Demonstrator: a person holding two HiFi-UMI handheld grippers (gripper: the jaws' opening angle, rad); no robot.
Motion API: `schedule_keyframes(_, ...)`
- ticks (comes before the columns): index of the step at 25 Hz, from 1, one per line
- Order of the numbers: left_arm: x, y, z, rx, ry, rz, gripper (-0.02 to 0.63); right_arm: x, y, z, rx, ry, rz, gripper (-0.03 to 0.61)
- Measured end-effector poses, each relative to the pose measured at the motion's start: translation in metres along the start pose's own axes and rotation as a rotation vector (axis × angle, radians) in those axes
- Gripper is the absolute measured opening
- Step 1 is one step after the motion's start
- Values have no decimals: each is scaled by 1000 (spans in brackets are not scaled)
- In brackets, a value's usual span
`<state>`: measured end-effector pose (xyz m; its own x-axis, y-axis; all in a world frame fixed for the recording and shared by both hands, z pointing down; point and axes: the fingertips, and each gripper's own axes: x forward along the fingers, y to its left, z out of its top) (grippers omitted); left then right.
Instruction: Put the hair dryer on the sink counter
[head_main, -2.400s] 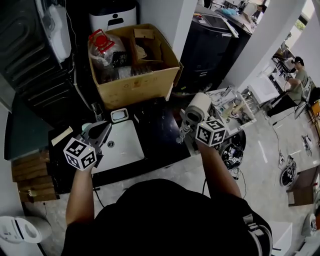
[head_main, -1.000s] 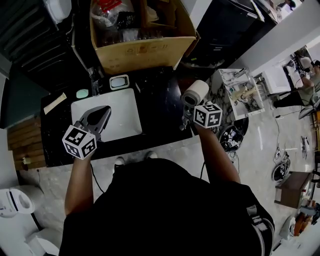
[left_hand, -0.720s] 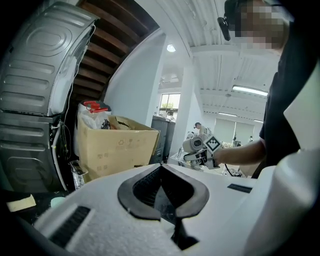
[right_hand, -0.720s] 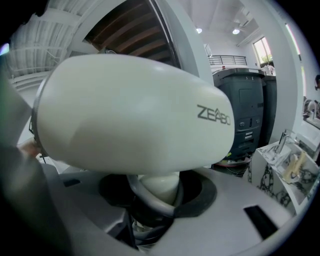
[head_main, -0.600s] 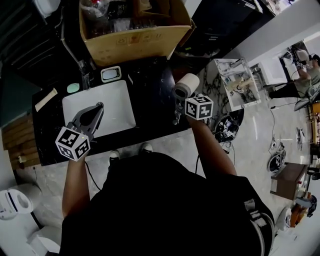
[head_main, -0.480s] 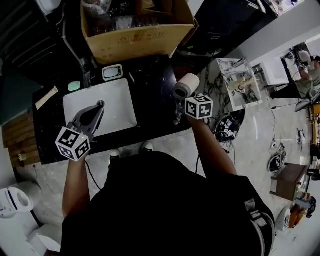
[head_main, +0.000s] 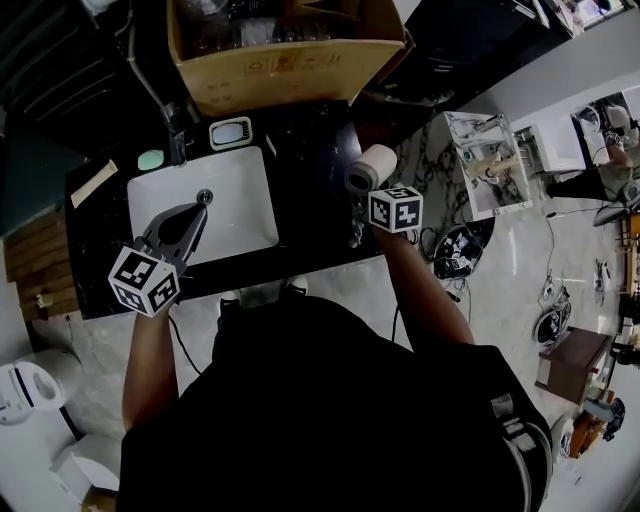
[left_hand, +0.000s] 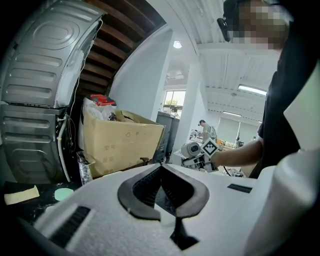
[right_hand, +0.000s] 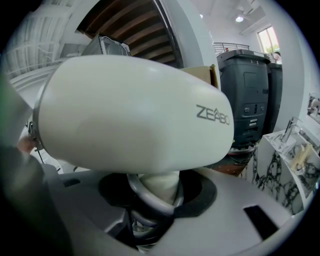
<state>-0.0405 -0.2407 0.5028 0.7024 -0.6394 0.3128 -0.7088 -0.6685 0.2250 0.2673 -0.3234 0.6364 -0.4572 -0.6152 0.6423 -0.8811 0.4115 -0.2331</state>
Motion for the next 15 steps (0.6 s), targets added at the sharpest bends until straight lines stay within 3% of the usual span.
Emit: schedule_keyframes(15,8,2,-17,2,29,-7,15,35,-10,-23,16,76,-8,186)
